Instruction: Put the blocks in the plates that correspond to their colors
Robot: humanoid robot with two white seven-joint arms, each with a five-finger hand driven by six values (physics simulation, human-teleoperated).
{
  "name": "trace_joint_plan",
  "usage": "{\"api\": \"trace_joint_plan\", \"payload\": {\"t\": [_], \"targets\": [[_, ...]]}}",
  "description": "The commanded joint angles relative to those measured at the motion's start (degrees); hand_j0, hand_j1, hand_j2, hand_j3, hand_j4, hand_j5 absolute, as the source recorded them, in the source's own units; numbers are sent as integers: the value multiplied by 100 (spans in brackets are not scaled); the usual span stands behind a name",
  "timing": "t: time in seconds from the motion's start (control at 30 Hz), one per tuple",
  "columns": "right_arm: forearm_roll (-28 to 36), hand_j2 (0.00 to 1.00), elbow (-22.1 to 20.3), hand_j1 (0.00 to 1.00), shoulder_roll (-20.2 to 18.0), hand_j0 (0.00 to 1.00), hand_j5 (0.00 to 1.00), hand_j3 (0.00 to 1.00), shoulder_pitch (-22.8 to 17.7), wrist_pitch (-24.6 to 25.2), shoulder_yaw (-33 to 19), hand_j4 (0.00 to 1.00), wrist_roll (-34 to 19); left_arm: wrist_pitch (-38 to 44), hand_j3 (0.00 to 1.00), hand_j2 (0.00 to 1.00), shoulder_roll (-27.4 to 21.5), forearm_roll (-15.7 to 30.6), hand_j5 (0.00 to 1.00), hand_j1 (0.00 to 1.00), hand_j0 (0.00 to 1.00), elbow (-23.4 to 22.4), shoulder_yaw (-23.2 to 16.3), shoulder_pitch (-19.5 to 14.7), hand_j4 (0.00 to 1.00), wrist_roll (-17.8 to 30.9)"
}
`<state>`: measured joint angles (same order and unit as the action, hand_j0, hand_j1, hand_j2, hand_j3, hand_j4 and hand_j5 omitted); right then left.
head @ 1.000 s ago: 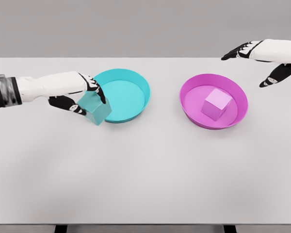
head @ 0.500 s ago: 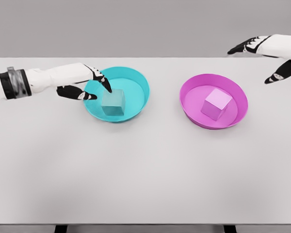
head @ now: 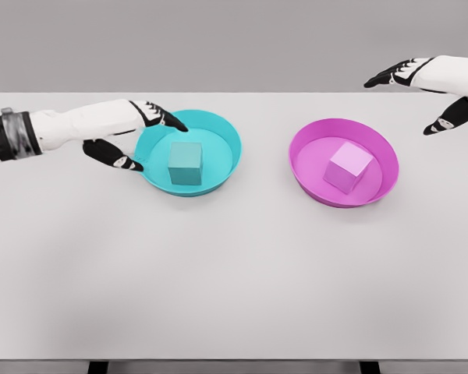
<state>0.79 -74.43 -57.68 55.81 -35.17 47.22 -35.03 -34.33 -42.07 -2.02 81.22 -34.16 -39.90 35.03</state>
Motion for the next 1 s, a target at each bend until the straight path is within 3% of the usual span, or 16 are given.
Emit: {"api": "trace_joint_plan", "payload": {"t": [0.0, 0.17, 0.27, 0.33, 0.43, 0.97], "targets": [[35, 100, -1, 100, 2, 100, 100, 100, 0, 17, -11, 100, 3, -67, 100, 100, -82, 62, 100, 100, 100, 104, 348, 9, 100, -3], [35, 100, -1, 100, 20, 100, 100, 100, 0, 17, -11, 100, 3, -67, 100, 100, -310, 105, 100, 100, 100, 113, 1358, 799, 100, -3], [35, 100, -1, 100, 20, 100, 100, 100, 0, 17, -11, 100, 3, -67, 100, 100, -565, 615, 100, 100, 100, 113, 1438, 976, 100, -3], [35, 100, -1, 100, 20, 100, 100, 100, 0, 17, -11, 100, 3, -67, 100, 100, -566, 642, 100, 100, 100, 113, 1438, 1072, 100, -3], [35, 100, -45, 100, 11, 100, 100, 100, 0, 17, -11, 100, 3, -67, 100, 100, -566, 694, 100, 100, 100, 113, 1790, 1476, 100, -3], [44, 100, -177, 100, -24, 100, 100, 100, 0, 17, -11, 100, 3, -67, 100, 100, -574, 686, 100, 100, 100, 78, 1816, 1556, 100, -3]]}}
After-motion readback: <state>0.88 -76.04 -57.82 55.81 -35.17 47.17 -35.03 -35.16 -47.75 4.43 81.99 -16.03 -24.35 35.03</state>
